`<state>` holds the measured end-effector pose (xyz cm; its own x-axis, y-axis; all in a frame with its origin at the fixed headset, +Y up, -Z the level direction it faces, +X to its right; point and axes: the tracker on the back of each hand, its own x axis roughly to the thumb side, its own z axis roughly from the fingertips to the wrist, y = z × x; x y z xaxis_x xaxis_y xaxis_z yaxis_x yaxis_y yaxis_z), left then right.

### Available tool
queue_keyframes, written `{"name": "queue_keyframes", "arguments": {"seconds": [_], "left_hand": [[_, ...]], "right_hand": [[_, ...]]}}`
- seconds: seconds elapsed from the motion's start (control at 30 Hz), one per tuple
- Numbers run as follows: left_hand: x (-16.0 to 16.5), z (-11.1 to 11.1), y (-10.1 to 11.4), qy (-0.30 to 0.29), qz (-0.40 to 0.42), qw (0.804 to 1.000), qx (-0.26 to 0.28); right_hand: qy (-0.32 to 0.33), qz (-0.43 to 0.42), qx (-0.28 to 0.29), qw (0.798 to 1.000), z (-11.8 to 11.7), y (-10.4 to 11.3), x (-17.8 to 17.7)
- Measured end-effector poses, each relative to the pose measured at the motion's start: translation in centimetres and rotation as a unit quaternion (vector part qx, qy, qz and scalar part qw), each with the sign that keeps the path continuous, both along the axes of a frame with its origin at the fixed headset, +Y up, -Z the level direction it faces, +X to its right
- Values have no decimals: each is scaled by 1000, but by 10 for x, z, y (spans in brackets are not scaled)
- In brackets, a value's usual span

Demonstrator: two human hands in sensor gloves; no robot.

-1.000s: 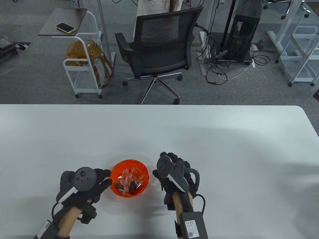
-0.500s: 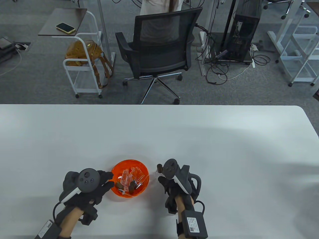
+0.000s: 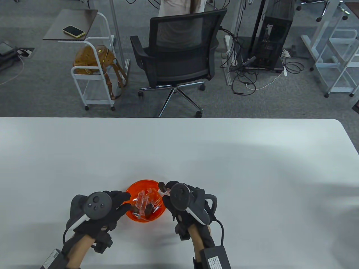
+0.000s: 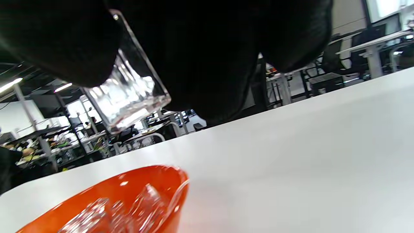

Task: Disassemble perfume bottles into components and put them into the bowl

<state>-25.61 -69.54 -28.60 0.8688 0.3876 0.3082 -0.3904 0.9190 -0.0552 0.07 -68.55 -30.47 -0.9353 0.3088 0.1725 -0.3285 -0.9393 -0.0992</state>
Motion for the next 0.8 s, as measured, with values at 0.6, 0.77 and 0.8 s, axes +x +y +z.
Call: {"name": "queue_keyframes", "arguments": {"seconds": [0.6,0.77,0.8], "left_hand": [[8,10,15,-34,129,988,81],[6,5,7,-5,94,995,46],[10,3,2,-1,49,998,28]], "right_hand": [[76,141,-8,987,14,-13,-53],[23,105,-16,994,2,-9,-21],[12,89,-14,996,1,-6,-13]]}}
